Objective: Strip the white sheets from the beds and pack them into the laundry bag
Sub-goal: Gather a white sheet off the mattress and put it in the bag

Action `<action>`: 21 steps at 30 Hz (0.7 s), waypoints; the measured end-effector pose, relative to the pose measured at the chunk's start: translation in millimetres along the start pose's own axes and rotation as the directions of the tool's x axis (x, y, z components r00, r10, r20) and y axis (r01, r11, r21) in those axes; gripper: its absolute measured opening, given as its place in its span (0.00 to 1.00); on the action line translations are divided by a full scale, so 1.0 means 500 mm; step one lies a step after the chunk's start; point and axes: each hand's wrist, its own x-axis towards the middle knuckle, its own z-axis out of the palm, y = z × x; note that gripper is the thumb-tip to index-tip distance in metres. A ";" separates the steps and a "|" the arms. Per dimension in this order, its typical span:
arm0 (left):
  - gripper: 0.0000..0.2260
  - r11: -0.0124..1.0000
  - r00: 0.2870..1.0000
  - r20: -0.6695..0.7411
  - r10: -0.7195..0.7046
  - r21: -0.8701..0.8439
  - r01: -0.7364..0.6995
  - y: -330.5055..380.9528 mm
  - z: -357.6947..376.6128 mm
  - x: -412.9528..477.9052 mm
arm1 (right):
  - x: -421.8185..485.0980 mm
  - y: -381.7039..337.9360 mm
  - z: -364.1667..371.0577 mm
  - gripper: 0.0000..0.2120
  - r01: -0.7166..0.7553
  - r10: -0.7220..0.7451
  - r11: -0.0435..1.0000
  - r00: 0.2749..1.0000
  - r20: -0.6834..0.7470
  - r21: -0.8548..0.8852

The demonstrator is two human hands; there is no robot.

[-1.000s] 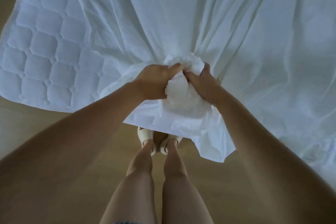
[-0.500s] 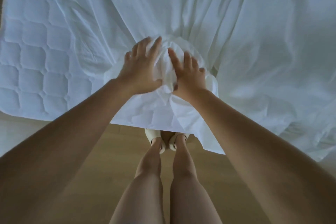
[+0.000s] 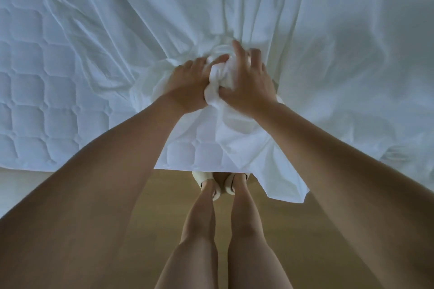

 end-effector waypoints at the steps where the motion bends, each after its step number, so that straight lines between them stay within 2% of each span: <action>1: 0.29 1.000 1.000 -0.012 0.000 -0.026 -0.001 0.002 -0.014 0.007 | -0.009 0.001 0.001 0.40 0.104 -0.111 0.991 0.991 -0.080 -0.090; 2: 0.25 1.000 1.000 -0.005 0.003 -0.027 -0.003 0.005 -0.031 0.015 | -0.018 0.003 -0.001 0.41 0.202 -0.224 0.960 0.969 -0.100 -0.193; 3: 0.23 1.000 1.000 0.013 0.012 -0.006 -0.012 0.007 -0.048 0.023 | -0.026 0.004 -0.005 0.44 0.281 -0.308 0.913 0.950 -0.047 -0.295; 4: 0.24 1.000 0.999 0.047 0.013 0.012 -0.014 0.008 -0.062 0.029 | -0.034 0.005 -0.010 0.48 0.327 -0.332 0.866 0.942 0.054 -0.379; 6: 0.26 0.999 0.990 0.138 -0.009 -0.050 0.016 0.014 -0.087 0.024 | -0.043 0.007 -0.015 0.55 0.331 -0.265 0.808 0.943 0.201 -0.488; 8: 0.19 0.976 0.966 0.253 -0.050 -0.191 0.101 0.016 -0.101 0.012 | -0.040 0.007 -0.017 0.57 0.299 -0.208 0.788 0.952 0.225 -0.538; 11: 0.13 0.903 0.866 0.495 -0.070 -0.337 0.265 0.000 -0.094 -0.019 | -0.038 -0.003 -0.005 0.46 0.394 -0.297 0.766 0.918 0.264 -0.508; 13: 0.15 0.856 0.824 0.560 -0.086 -0.381 0.349 -0.010 -0.075 -0.044 | -0.038 -0.010 0.014 0.38 0.472 -0.340 0.731 0.878 0.336 -0.493; 14: 0.21 0.855 0.831 0.546 -0.107 -0.376 0.357 -0.012 -0.064 -0.055 | -0.037 -0.015 0.021 0.35 0.479 -0.334 0.738 0.872 0.358 -0.475; 15: 0.30 0.880 0.856 0.501 -0.129 -0.339 0.331 -0.011 -0.055 -0.066 | -0.031 -0.021 0.025 0.32 0.466 -0.318 0.763 0.874 0.368 -0.447; 16: 0.39 0.916 0.897 0.414 -0.154 -0.281 0.286 -0.006 -0.050 -0.079 | -0.020 -0.027 0.025 0.30 0.437 -0.290 0.801 0.881 0.374 -0.409; 17: 0.43 0.949 0.944 0.282 -0.174 -0.207 0.237 0.004 -0.048 -0.094 | -0.007 -0.034 0.020 0.28 0.398 -0.254 0.842 0.888 0.383 -0.365; 19: 0.44 0.992 0.992 0.023 -0.122 -0.034 0.123 0.030 -0.051 -0.127 | 0.026 -0.044 0.000 0.26 0.311 -0.180 0.908 0.895 0.408 -0.281; 21: 0.47 0.995 1.000 -0.030 -0.010 0.099 0.012 0.044 -0.046 -0.156 | 0.056 -0.048 -0.026 0.18 0.177 -0.082 0.972 0.872 0.483 -0.154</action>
